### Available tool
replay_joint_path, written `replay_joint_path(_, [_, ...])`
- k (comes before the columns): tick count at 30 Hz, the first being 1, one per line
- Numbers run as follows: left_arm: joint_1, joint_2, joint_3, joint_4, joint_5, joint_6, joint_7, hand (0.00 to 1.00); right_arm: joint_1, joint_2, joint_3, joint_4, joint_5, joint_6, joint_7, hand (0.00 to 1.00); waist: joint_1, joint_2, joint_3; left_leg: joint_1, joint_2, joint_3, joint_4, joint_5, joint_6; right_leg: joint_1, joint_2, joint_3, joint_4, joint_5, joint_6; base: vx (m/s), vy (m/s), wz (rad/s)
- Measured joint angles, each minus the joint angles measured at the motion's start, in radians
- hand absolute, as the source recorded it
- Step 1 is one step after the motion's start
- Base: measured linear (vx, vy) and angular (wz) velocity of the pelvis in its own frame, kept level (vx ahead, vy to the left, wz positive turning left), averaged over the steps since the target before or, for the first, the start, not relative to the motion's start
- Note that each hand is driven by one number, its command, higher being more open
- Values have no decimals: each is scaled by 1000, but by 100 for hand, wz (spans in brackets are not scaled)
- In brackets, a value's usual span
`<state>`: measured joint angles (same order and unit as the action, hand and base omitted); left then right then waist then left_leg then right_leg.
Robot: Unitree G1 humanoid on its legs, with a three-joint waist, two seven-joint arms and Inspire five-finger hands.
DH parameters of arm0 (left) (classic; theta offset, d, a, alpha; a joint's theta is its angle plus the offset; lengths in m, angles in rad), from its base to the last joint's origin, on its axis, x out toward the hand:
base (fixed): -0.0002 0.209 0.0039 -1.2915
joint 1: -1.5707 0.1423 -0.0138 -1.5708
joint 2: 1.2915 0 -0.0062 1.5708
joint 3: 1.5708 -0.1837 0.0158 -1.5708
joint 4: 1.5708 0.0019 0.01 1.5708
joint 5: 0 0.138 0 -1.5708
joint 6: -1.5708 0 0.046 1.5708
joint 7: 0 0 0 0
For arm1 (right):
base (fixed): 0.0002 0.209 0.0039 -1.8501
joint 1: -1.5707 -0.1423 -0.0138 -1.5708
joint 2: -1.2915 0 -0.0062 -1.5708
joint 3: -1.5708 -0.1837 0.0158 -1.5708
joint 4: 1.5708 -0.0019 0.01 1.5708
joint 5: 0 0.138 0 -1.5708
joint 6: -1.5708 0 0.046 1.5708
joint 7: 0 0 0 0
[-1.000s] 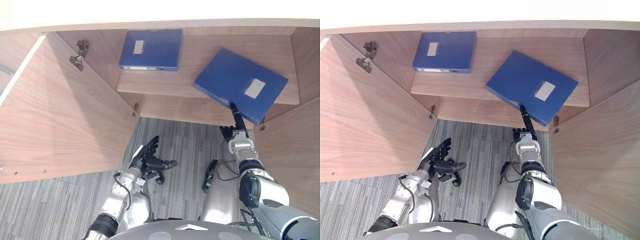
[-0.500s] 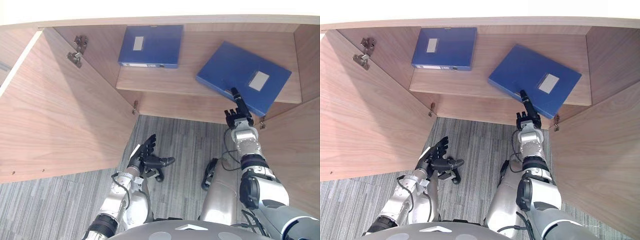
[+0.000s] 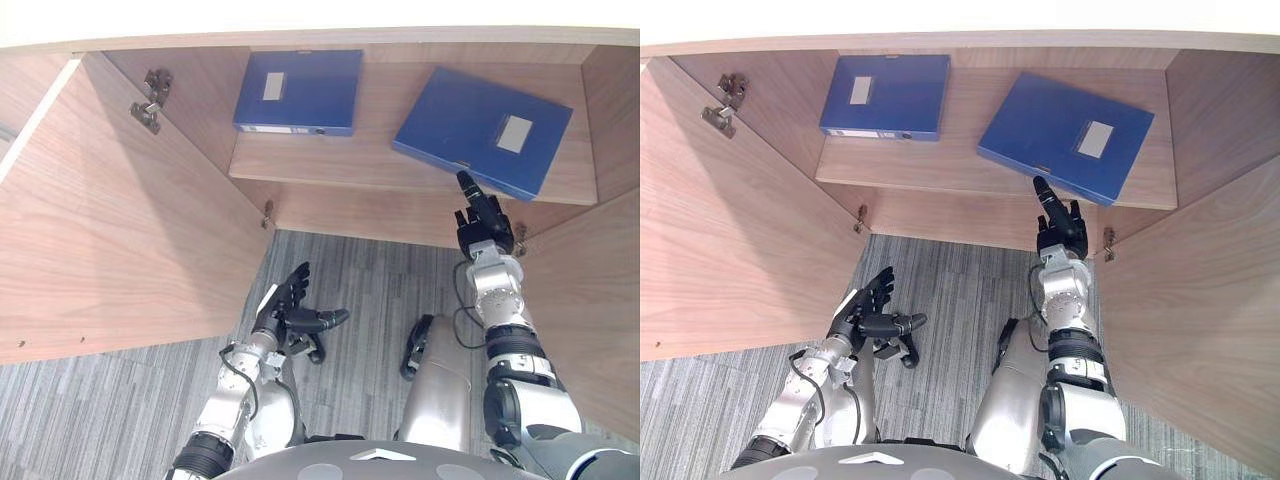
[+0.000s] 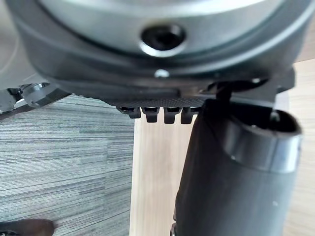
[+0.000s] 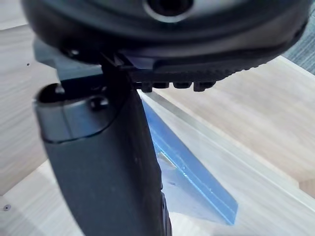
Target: Walk over to the cabinet, pick up the folder, carry it to the office cabinet, place the folder inside the office cabinet, then close the office cabinet door
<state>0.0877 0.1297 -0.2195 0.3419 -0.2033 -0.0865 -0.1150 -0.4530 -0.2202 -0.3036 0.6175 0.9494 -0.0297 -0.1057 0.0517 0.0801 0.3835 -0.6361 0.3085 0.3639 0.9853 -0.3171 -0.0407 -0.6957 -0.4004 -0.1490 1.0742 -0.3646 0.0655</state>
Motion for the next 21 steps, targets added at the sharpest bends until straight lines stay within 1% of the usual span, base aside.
replay_joint_path(9, [0,0,9,0,0,0,-2,100,59,14,-2,0,-26,0,20,100,-2,-5,6,2,0,-2,8,0,0,5,-2,1,3,0,0,0,0,0])
replay_joint_path(12, [0,-2,21,3,5,0,-3,100,129,61,-2,3,-44,1,46,100,-3,-16,17,19,0,-2,5,0,0,23,-1,-1,-1,-1,1,0,0,0])
replay_joint_path(13, [0,-2,21,3,6,0,-3,100,136,66,-2,3,-44,1,49,100,-3,-16,17,19,0,-2,4,0,0,24,-1,-2,-2,-1,1,0,0,0])
replay_joint_path(16, [-2,-7,21,23,11,0,-6,100,215,104,0,11,-108,8,62,100,-6,-18,18,28,0,-2,-2,0,0,39,-1,-6,-14,0,2,0,0,0])
replay_joint_path(18, [0,-8,28,58,23,0,-13,100,281,125,9,15,-159,25,86,100,-8,-29,25,61,-3,6,-19,-1,-1,71,-1,-8,-32,3,7,14,8,-2])
replay_joint_path(20, [0,-8,36,88,34,-1,-17,100,322,134,27,14,-164,26,102,100,-12,-41,32,91,-5,19,-42,0,-2,94,-1,-10,-53,4,9,28,7,-3])
replay_joint_path(21, [3,-7,40,92,53,0,-18,100,346,143,40,11,-191,27,109,100,-19,-50,37,120,-10,28,-68,6,-11,122,-1,-15,-81,12,12,43,14,-3])
